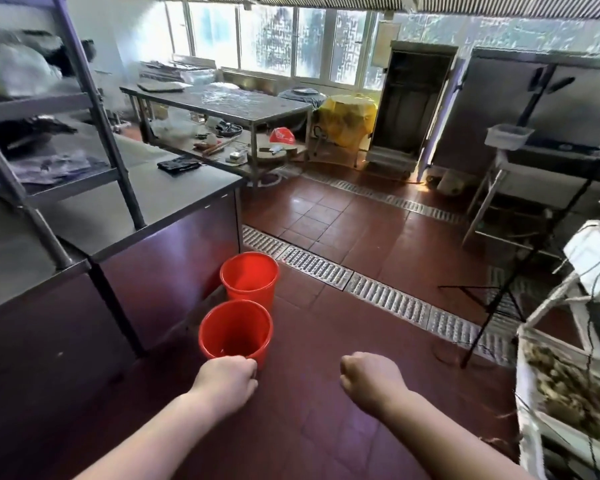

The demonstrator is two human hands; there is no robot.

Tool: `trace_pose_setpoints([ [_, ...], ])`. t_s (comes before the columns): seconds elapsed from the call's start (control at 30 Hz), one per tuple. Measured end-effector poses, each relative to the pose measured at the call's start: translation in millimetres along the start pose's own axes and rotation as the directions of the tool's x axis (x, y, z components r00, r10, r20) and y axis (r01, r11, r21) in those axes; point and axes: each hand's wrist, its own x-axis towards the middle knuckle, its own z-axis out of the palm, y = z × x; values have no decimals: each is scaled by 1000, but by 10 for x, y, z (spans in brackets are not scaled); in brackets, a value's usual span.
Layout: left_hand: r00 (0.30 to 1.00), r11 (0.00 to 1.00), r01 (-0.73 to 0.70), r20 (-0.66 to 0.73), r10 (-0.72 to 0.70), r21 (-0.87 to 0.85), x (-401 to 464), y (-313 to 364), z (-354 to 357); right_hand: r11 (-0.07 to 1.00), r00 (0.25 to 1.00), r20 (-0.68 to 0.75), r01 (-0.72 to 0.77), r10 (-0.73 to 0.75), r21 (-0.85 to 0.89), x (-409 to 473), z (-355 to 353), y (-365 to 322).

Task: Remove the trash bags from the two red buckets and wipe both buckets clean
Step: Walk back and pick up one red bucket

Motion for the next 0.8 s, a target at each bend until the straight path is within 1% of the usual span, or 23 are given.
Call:
trace_pose_setpoints([
  [0.23, 998, 996, 63, 25, -61, -61, 1371, -154, -140, 999, 998, 46, 54, -53, -7, 1375, -28, 548],
  [0.33, 998, 994, 60, 19, -58, -97, 2137, -274, -195, 999, 997, 71, 39, -37, -29, 2061, -67, 783],
  [0.5, 999, 994, 32, 12, -31, -103, 3484, -534, -431, 999, 996, 91, -3, 7, -35, 3263, -333, 1207],
  [0.73, 1000, 999, -19, 19, 20, -41, 5141, -613, -912, 999, 995, 83, -52, 53, -10, 4636, -668, 1803],
  [0.8, 1000, 1000, -17, 25, 17, -8, 5439, -621, -996, 999, 995, 88, -52, 53, -12, 4938, -749, 1934],
])
